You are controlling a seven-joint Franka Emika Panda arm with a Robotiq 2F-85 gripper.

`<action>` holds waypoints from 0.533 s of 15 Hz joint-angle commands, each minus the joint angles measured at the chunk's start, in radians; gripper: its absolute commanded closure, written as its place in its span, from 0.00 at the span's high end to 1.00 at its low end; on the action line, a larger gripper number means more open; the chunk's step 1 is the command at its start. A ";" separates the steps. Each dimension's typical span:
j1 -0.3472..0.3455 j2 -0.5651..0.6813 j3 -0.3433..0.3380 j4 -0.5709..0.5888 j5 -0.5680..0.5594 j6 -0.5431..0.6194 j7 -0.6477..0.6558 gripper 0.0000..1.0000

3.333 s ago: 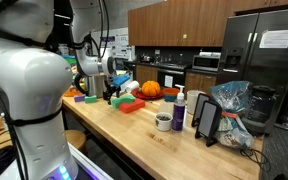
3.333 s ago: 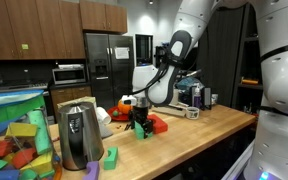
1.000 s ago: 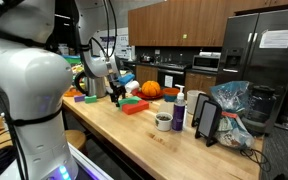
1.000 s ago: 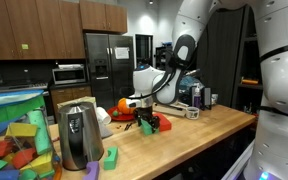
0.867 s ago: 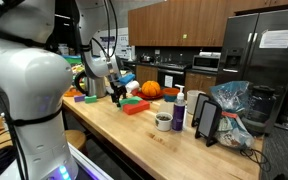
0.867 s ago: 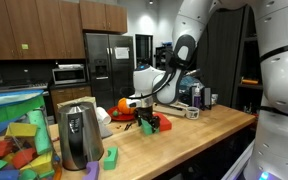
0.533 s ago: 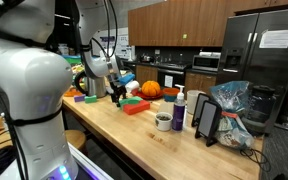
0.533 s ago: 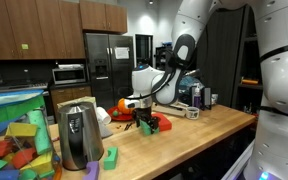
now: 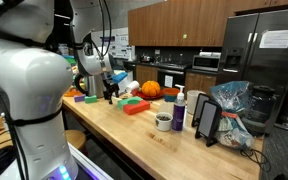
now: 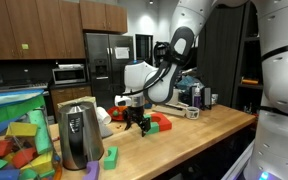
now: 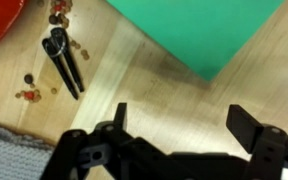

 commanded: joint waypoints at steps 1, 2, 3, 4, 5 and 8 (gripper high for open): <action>0.008 -0.098 0.037 -0.037 0.095 -0.017 -0.021 1.00; 0.010 -0.123 0.043 -0.044 0.116 -0.017 -0.019 1.00; 0.012 -0.150 0.046 -0.053 0.135 -0.018 -0.016 1.00; 0.014 -0.183 0.049 -0.066 0.160 -0.018 -0.018 1.00; 0.018 -0.212 0.047 -0.078 0.175 -0.015 -0.012 1.00; 0.030 -0.304 0.038 -0.118 0.238 -0.011 -0.021 1.00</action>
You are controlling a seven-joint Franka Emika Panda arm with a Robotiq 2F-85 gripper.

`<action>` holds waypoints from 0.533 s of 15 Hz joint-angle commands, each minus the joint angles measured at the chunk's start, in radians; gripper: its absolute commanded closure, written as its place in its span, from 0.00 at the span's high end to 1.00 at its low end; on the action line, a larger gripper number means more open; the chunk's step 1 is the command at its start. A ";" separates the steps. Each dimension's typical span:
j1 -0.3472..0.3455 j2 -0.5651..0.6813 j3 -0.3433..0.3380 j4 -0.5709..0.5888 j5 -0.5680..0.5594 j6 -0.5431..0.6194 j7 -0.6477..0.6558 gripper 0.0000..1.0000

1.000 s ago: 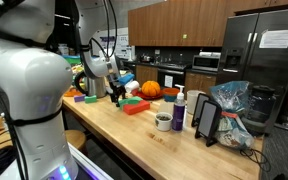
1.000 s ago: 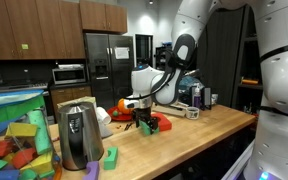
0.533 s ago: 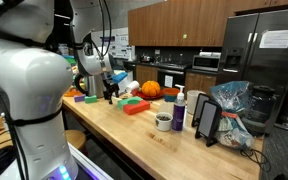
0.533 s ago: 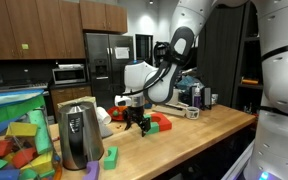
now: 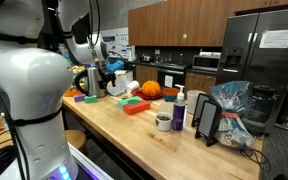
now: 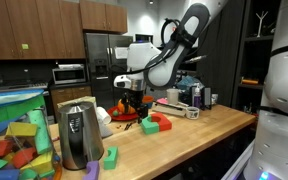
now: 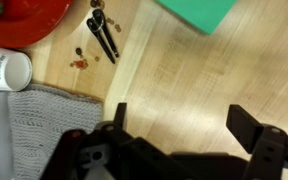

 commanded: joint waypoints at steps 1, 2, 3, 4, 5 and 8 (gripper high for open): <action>0.016 -0.164 -0.013 -0.088 0.073 -0.013 -0.006 1.00; 0.020 -0.191 -0.021 -0.099 0.082 -0.018 -0.002 1.00; 0.022 -0.215 -0.031 -0.108 0.089 -0.025 0.008 1.00; 0.022 -0.236 -0.040 -0.115 0.090 -0.031 0.021 1.00; 0.020 -0.258 -0.053 -0.122 0.099 -0.039 0.024 1.00; 0.018 -0.325 -0.101 -0.167 0.113 -0.032 0.035 1.00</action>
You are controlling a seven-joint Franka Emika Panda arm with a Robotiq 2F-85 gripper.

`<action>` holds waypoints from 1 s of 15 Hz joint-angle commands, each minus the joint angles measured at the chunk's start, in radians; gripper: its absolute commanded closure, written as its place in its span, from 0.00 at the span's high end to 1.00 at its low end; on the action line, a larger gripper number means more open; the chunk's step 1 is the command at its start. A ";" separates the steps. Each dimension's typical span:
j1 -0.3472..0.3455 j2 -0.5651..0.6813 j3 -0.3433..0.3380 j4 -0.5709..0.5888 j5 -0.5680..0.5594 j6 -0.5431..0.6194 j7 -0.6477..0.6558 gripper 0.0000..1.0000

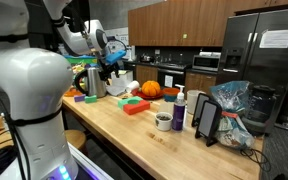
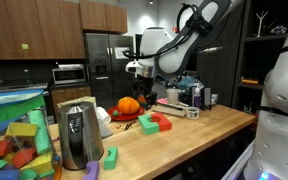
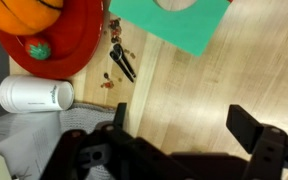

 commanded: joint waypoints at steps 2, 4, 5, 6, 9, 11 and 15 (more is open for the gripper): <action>0.013 -0.136 -0.089 -0.088 0.042 0.000 0.009 1.00; 0.015 -0.177 -0.135 -0.116 0.068 0.009 0.000 1.00; 0.016 -0.194 -0.157 -0.128 0.081 0.011 -0.005 1.00; 0.016 -0.215 -0.179 -0.140 0.093 0.009 -0.007 1.00; -0.002 -0.250 -0.221 -0.164 0.094 0.013 0.018 1.00; -0.017 -0.262 -0.242 -0.174 0.090 0.020 0.041 1.00; -0.032 -0.261 -0.278 -0.196 0.088 0.066 0.078 1.00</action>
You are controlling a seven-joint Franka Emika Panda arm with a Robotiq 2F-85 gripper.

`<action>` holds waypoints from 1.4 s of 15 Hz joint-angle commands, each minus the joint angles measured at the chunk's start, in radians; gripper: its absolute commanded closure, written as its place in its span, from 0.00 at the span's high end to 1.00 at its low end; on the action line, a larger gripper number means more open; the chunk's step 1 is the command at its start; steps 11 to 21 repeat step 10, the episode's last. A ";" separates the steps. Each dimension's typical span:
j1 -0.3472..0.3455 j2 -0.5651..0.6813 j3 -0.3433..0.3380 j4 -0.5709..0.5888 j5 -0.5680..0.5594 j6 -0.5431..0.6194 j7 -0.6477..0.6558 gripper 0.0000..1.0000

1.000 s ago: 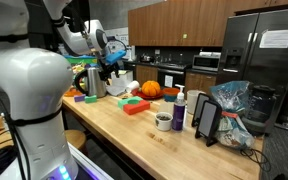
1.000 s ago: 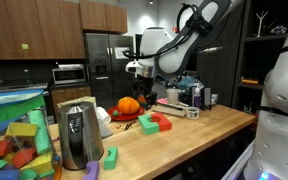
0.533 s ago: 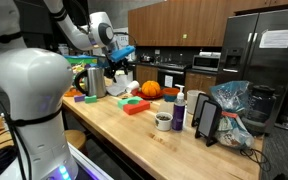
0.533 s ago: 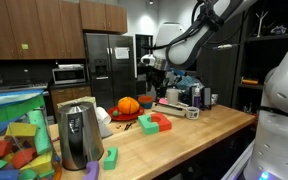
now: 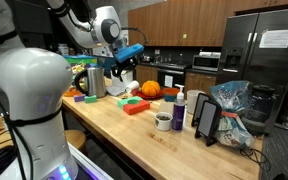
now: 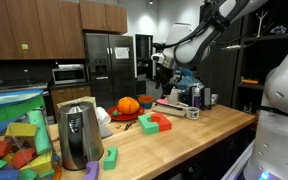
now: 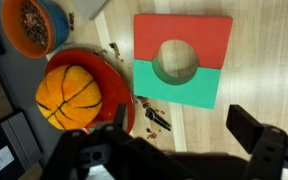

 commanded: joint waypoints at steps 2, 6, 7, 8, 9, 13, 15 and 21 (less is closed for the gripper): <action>0.015 0.010 -0.049 -0.013 0.025 0.049 -0.002 1.00; 0.023 0.018 -0.050 -0.016 0.015 0.052 -0.008 1.00; 0.038 0.025 -0.059 -0.016 0.030 0.059 -0.025 1.00; 0.047 0.030 -0.063 -0.016 0.037 0.063 -0.031 1.00; 0.050 0.034 -0.065 -0.016 0.038 0.066 -0.032 1.00; 0.052 0.036 -0.066 -0.016 0.038 0.068 -0.032 1.00; 0.052 0.036 -0.066 -0.016 0.038 0.068 -0.032 1.00; 0.052 0.036 -0.066 -0.016 0.038 0.068 -0.032 1.00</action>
